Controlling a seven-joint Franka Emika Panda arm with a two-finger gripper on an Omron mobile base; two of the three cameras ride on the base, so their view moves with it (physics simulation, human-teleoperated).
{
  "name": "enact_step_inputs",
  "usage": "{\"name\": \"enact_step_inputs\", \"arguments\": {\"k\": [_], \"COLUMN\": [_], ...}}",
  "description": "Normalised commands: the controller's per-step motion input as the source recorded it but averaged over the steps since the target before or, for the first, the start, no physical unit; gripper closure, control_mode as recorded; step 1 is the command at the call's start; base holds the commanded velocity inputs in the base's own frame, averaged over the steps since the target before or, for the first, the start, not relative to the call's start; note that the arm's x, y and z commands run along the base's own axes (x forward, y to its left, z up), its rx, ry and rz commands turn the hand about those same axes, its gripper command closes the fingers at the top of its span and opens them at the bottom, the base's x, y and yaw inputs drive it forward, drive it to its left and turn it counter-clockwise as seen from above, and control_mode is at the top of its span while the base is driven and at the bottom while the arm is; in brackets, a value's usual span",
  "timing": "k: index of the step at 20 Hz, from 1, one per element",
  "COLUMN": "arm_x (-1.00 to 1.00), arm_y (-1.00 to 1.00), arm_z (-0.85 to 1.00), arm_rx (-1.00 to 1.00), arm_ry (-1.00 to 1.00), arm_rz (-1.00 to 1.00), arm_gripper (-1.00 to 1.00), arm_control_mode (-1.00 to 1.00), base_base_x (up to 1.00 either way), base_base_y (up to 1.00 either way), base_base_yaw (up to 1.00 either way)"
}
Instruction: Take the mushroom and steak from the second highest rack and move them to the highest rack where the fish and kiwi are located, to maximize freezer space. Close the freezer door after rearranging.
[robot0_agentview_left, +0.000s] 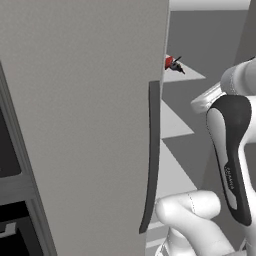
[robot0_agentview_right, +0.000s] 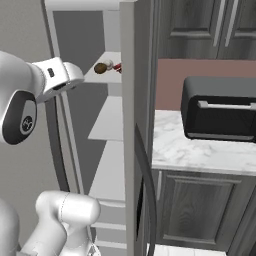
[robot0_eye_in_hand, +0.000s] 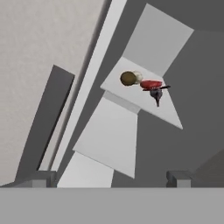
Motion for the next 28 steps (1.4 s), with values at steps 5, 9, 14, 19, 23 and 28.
{"name": "enact_step_inputs", "arguments": {"k": [5,9,14,19,23,28], "arm_x": [0.0,0.0,0.0,0.0,0.0,0.0], "arm_y": [0.0,0.0,0.0,0.0,0.0,0.0], "arm_z": [0.0,0.0,0.0,0.0,0.0,0.0], "arm_rx": [0.0,0.0,0.0,0.0,0.0,0.0], "arm_ry": [0.0,0.0,0.0,0.0,0.0,0.0], "arm_rz": [0.0,0.0,0.0,0.0,0.0,0.0], "arm_gripper": [-1.0,-1.0,-1.0,-1.0,-1.0,-1.0], "arm_control_mode": [1.0,1.0,1.0,1.0,1.0,1.0], "base_base_x": [-0.67,-0.84,-0.63,-0.44,-0.12,0.0], "base_base_y": [-0.03,-0.13,-0.21,-0.45,-0.17,0.0], "base_base_yaw": [0.0,0.01,0.0,0.0,0.0,0.0]}}
